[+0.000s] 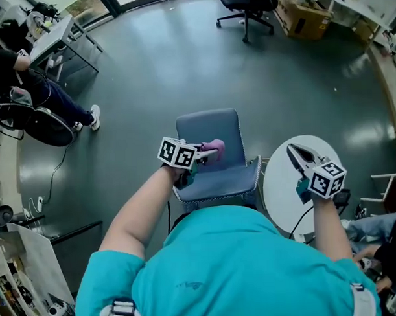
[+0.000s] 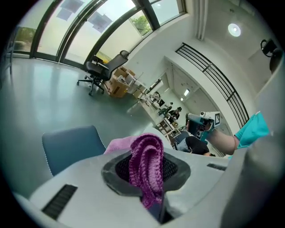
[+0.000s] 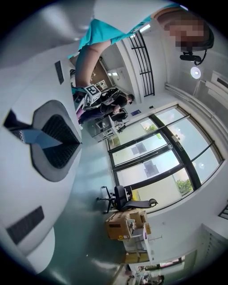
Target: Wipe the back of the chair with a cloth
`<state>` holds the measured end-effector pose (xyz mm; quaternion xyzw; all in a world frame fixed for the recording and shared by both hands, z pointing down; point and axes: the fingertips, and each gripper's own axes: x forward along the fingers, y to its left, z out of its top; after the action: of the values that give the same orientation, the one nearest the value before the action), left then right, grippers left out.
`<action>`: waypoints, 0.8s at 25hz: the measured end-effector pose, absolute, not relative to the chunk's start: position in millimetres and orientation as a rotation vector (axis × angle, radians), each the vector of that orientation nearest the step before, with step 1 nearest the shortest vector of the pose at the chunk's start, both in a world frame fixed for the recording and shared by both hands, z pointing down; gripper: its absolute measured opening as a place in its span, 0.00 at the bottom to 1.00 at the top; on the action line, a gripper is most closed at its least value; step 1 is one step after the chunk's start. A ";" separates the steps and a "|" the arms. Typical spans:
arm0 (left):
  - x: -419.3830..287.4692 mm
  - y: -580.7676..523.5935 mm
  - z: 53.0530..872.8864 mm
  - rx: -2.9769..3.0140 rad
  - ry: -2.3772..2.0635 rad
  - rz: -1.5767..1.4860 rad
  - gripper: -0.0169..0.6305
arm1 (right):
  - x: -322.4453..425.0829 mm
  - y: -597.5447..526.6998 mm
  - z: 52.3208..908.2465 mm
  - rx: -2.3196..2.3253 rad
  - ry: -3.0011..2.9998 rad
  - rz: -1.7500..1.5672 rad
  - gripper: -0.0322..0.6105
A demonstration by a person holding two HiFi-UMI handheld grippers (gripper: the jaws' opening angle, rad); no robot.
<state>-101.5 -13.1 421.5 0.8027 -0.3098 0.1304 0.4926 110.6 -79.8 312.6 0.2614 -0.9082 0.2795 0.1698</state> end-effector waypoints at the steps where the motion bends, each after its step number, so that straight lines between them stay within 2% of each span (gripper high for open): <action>1: -112.3 -10.1 411.7 1.956 -0.776 0.299 0.12 | 99.9 -79.9 306.2 0.735 -2.585 0.781 0.04; 12: -246.4 39.3 298.2 2.091 -0.969 0.106 0.12 | -22.8 -53.7 234.7 0.741 -2.654 0.664 0.04; 20: -268.3 63.6 218.0 2.172 -1.062 -0.034 0.12 | -47.6 -45.5 199.3 0.715 -2.737 0.653 0.04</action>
<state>-268.3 63.6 218.0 0.8401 -0.4109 -0.0131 0.3539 -47.6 -45.5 199.3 0.2444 -0.9361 0.2232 0.1188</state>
